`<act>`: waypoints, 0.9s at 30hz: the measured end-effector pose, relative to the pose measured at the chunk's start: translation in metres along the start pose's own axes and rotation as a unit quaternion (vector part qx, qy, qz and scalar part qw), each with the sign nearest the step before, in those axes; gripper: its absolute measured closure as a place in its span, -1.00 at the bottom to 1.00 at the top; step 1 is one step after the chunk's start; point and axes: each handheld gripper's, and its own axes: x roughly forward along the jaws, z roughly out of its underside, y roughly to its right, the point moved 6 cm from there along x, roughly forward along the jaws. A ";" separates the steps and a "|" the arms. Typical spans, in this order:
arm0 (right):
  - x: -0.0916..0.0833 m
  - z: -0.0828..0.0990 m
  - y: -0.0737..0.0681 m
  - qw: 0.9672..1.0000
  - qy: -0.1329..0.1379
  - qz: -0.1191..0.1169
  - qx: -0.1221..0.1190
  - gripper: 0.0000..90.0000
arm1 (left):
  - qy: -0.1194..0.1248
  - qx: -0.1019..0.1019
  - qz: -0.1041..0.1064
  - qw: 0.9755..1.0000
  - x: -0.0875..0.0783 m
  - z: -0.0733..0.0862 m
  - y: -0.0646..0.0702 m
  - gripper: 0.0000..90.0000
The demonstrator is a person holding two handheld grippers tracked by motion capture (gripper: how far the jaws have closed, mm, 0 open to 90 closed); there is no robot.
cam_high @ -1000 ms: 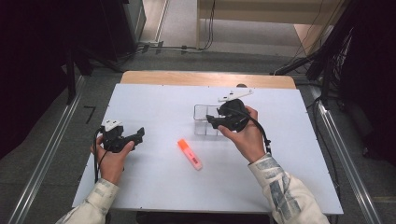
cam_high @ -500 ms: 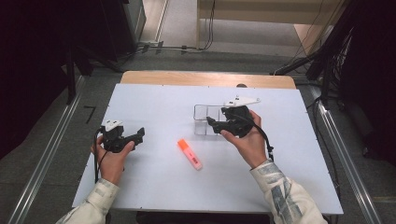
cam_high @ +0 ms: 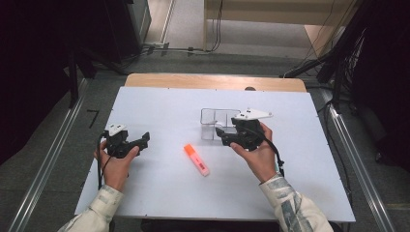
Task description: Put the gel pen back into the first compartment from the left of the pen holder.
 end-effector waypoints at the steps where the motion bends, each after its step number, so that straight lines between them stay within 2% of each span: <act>1: 0.000 0.001 0.000 1.000 0.000 0.000 -0.001 -0.35 | 0.000 0.000 0.000 1.000 0.000 0.000 0.000 -0.66; 8: -0.004 0.007 -0.004 1.000 0.013 -0.008 0.006 -0.47 | 0.000 0.000 0.000 1.000 0.000 0.000 0.000 -0.66; 16: -0.004 0.015 -0.013 0.999 0.010 -0.026 0.020 -0.62 | -0.001 0.000 0.000 1.000 0.000 0.000 0.000 -0.66; 27: -0.004 0.036 -0.010 1.000 -0.006 -0.019 0.020 -0.65 | -0.002 0.001 0.001 1.000 0.000 0.001 0.001 -0.66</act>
